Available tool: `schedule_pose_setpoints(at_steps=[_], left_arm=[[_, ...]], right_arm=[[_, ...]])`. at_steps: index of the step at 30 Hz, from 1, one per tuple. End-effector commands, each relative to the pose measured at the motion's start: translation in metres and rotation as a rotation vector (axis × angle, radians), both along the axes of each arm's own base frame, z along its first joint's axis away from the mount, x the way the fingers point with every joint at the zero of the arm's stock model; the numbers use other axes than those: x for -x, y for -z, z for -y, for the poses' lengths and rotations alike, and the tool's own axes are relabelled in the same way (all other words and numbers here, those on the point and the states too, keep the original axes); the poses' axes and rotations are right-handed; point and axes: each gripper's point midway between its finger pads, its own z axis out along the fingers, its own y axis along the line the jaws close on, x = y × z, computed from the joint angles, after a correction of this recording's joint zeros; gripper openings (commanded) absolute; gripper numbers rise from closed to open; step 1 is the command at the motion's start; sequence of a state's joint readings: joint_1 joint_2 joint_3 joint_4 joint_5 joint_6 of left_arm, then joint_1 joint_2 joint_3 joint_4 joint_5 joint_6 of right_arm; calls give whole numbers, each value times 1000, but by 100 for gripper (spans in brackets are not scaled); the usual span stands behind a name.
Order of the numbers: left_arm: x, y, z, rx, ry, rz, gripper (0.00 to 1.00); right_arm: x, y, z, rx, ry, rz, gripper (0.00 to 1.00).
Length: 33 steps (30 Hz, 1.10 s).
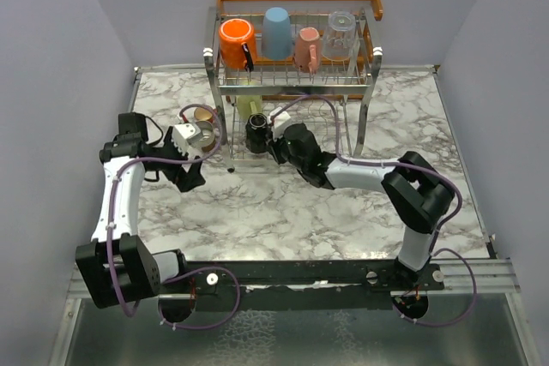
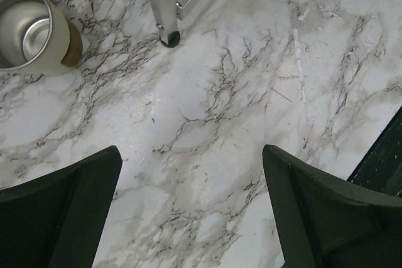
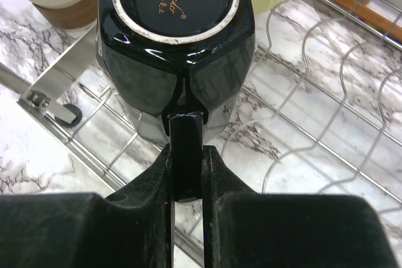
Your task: Unload the cups from the dish rack
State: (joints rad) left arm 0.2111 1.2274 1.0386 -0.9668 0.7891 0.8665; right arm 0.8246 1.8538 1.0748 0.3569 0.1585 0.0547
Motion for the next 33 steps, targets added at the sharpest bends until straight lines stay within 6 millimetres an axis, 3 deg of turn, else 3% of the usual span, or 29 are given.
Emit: schedule_pose_setpoints(at_steps=[1, 9, 17, 26, 33], left_arm=[[9, -6, 18, 3, 90, 76, 98], [18, -9, 51, 10, 174, 98, 98], [15, -15, 68, 29, 195, 120, 99], [28, -19, 98, 122, 308, 251, 99], [46, -38, 123, 183, 423, 360, 99]], right_arm=[[3, -46, 8, -92, 51, 98, 1], [31, -89, 23, -224, 64, 124, 1], [68, -124, 29, -396, 22, 43, 1], [129, -128, 39, -592, -63, -220, 1], [177, -129, 42, -845, -156, -446, 1]])
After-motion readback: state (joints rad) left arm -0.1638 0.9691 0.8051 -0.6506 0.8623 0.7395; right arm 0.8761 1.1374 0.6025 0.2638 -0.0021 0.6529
